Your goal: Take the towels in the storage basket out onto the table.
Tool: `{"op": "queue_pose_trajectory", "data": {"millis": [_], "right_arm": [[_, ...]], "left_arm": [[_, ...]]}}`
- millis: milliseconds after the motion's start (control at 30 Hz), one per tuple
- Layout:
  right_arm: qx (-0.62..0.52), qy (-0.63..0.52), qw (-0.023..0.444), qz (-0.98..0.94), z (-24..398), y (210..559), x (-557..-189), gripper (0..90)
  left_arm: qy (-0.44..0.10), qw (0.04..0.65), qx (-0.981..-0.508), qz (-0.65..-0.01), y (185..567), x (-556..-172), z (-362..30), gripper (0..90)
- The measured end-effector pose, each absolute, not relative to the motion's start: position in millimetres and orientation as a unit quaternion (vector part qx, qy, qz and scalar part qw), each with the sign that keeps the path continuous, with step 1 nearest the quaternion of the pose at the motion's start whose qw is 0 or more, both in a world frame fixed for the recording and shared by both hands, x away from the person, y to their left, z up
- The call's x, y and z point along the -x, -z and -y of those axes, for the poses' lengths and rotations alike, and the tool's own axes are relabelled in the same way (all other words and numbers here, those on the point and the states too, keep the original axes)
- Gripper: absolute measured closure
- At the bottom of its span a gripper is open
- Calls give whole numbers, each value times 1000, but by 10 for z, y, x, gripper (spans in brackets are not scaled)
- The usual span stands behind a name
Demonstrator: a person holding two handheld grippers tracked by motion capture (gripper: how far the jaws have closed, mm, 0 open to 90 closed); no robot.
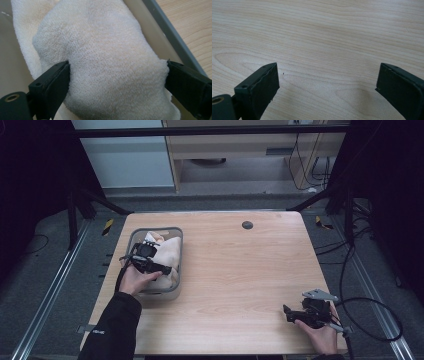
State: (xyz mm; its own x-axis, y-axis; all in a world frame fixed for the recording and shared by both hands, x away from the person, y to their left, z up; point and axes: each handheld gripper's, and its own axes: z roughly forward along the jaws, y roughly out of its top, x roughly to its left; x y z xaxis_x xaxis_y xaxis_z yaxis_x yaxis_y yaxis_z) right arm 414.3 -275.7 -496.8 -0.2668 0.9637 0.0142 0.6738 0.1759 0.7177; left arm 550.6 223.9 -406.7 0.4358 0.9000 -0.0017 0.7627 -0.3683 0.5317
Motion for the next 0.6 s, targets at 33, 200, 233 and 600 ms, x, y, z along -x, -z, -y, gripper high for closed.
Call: {"op": "queue_pose_trajectory", "data": {"millis": [33,200,233,600], "right_arm": [[-560,-314,231,-731,2757,4968,-4144,44],[-559,-312,233,-732,2757,4973,-4148,43],[-559,-312,232,-732,2757,4972,-4147,43],[-560,-313,231,-732,2760,4967,-4144,42]], "left_arm": [[-146,237,-814,-511,4071,-5507,-2242,70],[-145,224,-816,-513,4097,-5520,-2241,105],[-143,222,-816,-515,4111,-5526,-2244,105],[-130,224,-818,-514,4160,-5522,-2277,313]]}}
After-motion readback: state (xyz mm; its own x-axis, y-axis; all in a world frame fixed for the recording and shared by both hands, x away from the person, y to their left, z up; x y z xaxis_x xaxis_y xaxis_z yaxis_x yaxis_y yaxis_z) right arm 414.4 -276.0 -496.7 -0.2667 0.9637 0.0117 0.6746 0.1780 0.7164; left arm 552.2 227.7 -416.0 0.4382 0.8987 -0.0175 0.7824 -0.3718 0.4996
